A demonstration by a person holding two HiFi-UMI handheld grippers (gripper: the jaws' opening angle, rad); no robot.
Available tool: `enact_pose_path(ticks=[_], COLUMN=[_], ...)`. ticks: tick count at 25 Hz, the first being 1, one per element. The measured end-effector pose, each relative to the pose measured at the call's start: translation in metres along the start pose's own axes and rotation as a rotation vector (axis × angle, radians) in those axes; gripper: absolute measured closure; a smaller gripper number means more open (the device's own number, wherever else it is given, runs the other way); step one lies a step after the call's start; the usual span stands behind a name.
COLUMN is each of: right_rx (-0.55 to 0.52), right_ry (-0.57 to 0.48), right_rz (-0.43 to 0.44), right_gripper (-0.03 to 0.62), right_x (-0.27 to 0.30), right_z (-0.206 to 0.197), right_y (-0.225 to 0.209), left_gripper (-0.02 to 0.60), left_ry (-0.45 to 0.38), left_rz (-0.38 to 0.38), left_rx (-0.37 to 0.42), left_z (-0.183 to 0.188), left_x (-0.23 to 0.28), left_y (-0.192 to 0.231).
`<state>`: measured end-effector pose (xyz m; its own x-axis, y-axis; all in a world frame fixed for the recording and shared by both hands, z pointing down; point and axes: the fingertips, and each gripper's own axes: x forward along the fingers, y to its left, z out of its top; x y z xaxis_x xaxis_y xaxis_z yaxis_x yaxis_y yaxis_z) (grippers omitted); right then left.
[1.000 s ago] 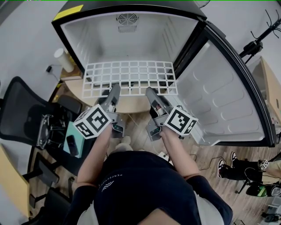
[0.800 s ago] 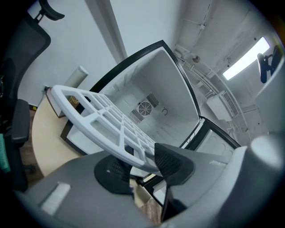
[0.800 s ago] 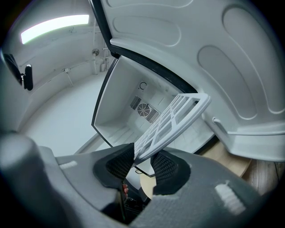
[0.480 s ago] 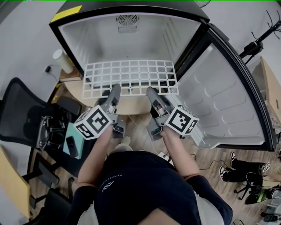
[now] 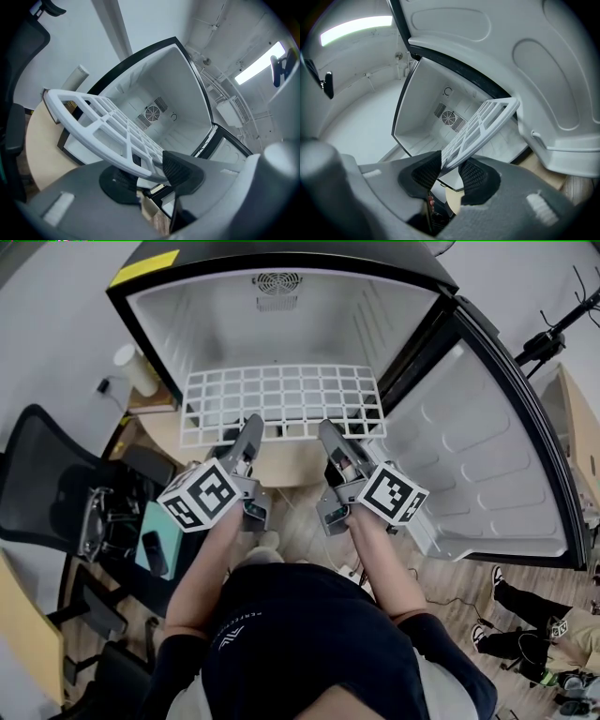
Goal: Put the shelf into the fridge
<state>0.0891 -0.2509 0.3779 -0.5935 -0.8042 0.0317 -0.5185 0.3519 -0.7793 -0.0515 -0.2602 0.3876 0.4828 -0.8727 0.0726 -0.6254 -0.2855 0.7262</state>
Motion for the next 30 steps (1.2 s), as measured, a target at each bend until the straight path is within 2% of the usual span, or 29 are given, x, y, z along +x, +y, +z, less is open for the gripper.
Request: enact_pose_path(ticks=[30], right_rx=[-0.011], right_ry=[-0.083], right_rz=[-0.08], right_gripper=[0.468], right_x=[0.038], right_z=[0.025], right_y=[-0.016], left_gripper=[0.42], left_ry=[0.031], left_rz=[-0.038], left_rx=[0.017], left_z=[0.022], left_x=[0.042], left_y=[0.012])
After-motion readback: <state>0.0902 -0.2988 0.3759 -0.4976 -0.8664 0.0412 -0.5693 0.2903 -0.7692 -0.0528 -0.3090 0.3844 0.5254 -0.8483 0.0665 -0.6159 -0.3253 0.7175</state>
